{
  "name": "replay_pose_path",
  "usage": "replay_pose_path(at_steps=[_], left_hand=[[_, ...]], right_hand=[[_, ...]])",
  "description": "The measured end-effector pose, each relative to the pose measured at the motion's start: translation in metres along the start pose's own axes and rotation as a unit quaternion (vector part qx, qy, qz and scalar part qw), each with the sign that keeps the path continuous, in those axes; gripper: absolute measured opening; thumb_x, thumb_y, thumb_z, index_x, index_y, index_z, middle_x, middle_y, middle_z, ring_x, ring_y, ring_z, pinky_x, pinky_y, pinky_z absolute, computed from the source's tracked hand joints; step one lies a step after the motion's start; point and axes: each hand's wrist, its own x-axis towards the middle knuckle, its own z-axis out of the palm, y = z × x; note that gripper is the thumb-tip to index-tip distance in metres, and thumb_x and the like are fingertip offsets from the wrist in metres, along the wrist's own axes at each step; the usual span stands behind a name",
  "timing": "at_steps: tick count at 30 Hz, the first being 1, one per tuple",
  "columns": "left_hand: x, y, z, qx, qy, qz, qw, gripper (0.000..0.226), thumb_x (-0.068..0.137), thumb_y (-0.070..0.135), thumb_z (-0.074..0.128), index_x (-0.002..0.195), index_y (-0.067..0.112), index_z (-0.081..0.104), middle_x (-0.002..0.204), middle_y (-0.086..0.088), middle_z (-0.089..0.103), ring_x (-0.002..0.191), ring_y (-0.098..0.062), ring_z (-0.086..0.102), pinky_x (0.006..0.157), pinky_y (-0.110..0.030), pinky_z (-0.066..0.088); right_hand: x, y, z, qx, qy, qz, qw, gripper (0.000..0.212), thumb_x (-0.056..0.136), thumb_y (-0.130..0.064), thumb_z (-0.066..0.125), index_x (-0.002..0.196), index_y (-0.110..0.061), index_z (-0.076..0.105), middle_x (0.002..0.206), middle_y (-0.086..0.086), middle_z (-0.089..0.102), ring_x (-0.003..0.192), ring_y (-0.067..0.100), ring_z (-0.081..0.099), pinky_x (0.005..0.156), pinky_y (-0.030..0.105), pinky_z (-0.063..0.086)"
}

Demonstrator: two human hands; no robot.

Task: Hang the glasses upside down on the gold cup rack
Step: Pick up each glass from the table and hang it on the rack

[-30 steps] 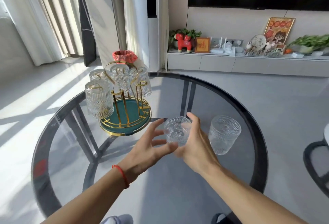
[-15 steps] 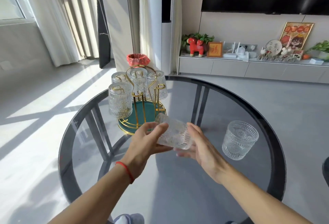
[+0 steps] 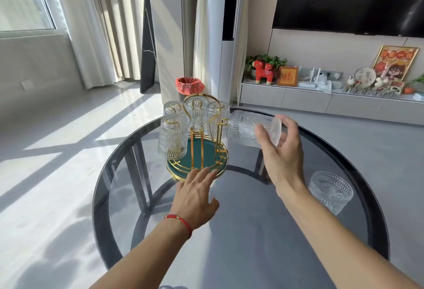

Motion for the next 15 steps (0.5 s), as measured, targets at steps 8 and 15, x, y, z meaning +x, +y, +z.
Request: replay_pose_path(at_steps=[8,15], left_hand=[[0.003,0.001,0.001,0.057,-0.021,-0.021,0.998,0.057,0.088,0.033,0.059,0.144,0.024,0.051,0.161,0.002,0.036,0.146,-0.023,0.026,0.108,-0.046,0.037],[0.003,0.004,0.0,0.054,-0.01,-0.03,0.998,0.048,0.09,0.028,0.057,0.137,0.018,0.057,0.16,0.0,0.038,0.146,-0.023,0.027,0.106,-0.046,0.042]], right_hand=[[0.042,-0.031,0.032,-0.13,-0.108,-0.115,0.979,0.066,0.085,-0.038,0.077,0.146,-0.025,0.053,0.143,0.007,0.059,0.134,0.021,0.052,0.109,0.03,0.04],[0.052,-0.024,0.062,-0.217,-0.145,-0.107,0.959,0.07,0.077,-0.037,0.082,0.137,-0.017,0.053,0.138,0.008,0.06,0.13,0.026,0.051,0.098,0.028,0.037]])
